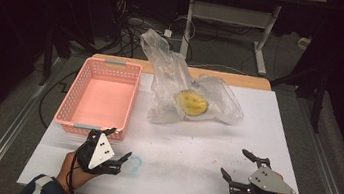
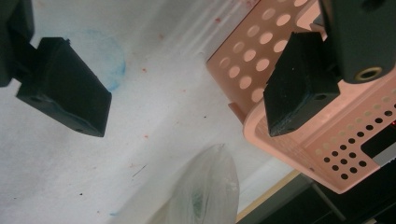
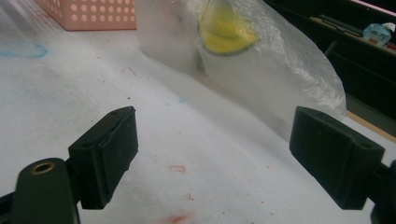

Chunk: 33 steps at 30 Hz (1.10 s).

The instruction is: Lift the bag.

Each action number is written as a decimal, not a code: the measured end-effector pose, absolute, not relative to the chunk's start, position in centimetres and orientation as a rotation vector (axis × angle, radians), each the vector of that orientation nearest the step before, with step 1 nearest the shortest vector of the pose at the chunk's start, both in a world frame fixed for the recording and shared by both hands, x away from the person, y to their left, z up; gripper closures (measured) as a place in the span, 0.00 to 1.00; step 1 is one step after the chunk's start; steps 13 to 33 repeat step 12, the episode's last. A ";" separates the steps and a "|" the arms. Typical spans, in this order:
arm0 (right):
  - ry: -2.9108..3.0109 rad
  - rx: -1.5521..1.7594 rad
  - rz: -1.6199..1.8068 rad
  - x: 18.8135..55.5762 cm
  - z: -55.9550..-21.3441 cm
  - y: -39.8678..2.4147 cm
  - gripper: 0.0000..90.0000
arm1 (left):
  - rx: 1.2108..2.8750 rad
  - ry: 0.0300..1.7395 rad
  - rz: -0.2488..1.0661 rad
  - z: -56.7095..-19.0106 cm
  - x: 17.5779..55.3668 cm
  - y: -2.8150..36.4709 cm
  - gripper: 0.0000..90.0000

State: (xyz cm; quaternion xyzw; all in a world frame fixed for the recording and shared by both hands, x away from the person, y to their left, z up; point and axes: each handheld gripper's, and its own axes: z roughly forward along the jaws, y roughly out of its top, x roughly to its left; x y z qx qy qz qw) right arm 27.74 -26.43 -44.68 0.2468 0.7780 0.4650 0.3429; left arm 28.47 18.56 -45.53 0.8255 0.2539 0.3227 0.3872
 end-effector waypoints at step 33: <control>2.030 0.650 1.211 27.9 -44.8 -26.5 0.18 | 2.106 0.631 0.821 -45.5 28.7 18.3 0.16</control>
